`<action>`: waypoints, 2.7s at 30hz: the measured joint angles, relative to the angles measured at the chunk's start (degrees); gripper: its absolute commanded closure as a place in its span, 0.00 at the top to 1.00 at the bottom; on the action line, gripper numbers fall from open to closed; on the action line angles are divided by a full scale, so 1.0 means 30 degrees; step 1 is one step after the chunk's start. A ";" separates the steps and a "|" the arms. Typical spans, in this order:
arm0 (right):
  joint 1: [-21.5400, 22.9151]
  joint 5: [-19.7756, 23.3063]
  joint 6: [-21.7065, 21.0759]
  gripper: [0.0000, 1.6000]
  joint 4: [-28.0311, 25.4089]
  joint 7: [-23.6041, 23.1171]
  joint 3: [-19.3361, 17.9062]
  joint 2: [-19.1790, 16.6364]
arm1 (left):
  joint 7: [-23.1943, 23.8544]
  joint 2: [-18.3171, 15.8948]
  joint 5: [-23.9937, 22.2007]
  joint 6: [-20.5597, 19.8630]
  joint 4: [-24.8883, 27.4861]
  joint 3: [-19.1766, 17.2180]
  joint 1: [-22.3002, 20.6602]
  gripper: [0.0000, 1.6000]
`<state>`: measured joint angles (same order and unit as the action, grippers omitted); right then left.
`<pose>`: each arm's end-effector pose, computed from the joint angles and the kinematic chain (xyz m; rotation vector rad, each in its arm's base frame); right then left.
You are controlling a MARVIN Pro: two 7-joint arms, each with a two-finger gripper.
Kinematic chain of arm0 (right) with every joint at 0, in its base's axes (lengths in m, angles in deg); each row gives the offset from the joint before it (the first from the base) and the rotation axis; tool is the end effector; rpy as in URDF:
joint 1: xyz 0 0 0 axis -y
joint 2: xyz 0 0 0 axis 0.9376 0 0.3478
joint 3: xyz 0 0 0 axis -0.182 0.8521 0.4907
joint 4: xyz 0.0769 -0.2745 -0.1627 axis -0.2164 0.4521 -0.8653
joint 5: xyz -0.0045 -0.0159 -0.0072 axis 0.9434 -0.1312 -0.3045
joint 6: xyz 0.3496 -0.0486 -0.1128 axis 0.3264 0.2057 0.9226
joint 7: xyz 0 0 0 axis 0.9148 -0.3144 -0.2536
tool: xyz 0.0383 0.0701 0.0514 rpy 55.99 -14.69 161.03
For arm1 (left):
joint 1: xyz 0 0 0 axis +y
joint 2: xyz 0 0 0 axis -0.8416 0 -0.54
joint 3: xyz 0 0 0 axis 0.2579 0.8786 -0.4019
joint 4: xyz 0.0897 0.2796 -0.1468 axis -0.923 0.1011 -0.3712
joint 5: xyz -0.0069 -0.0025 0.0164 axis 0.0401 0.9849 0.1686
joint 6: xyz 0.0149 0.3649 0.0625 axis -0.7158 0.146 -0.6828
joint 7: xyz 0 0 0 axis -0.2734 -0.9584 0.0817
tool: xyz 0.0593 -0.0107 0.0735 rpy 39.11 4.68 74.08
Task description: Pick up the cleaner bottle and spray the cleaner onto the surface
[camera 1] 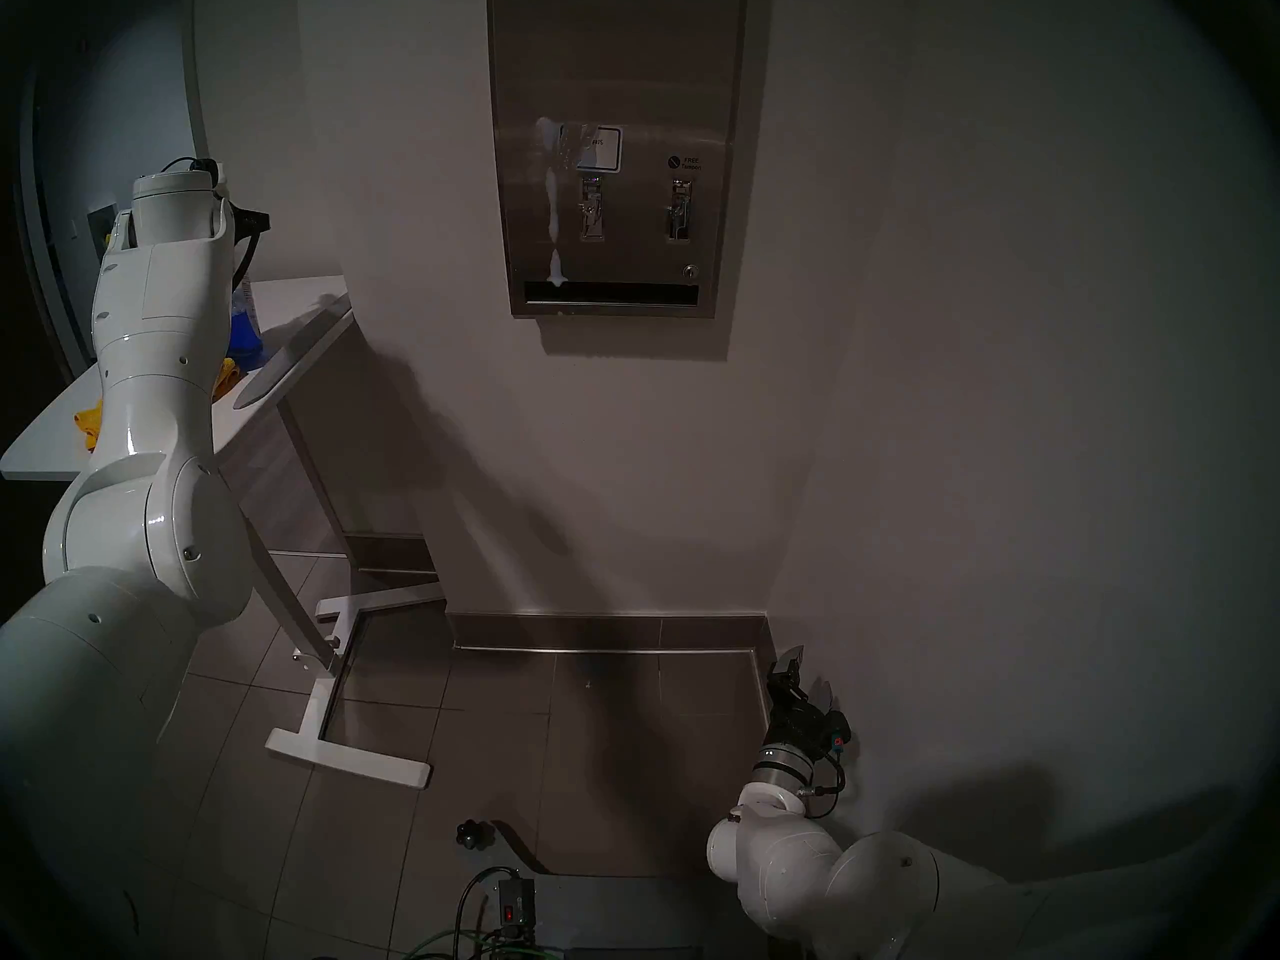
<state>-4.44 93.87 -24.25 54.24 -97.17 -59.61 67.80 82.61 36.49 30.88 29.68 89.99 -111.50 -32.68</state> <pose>0.3275 0.0363 -0.6573 -1.7669 1.2902 -1.9976 0.6485 0.3322 0.0582 -2.0359 -0.4156 -1.6764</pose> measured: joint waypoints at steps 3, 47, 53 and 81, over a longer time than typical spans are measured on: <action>-0.0009 0.0023 0.0000 1.00 0.0003 0.0000 -0.0028 -0.0006 | 0.0004 -0.0036 0.0000 0.0004 -0.0112 0.0048 -0.0072 0.00; -0.0095 0.0262 0.0005 1.00 0.0015 -0.0053 -0.0265 -0.0063 | 0.0006 -0.0629 0.0040 0.0749 -0.1641 0.0793 -0.1043 1.00; -0.0095 0.0266 0.0005 1.00 0.0004 -0.0097 -0.0266 -0.0064 | 0.0006 -0.0678 0.0052 0.0920 -0.1777 0.0910 -0.1188 1.00; -0.0115 0.0275 0.0007 1.00 0.0017 -0.0195 -0.0266 -0.0074 | 0.0004 -0.0966 0.0137 0.1979 -0.1505 0.1587 -0.3076 1.00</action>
<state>-4.78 94.70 -24.23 54.29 -97.75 -60.41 67.58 82.62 33.59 31.29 35.62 85.48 -106.74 -41.91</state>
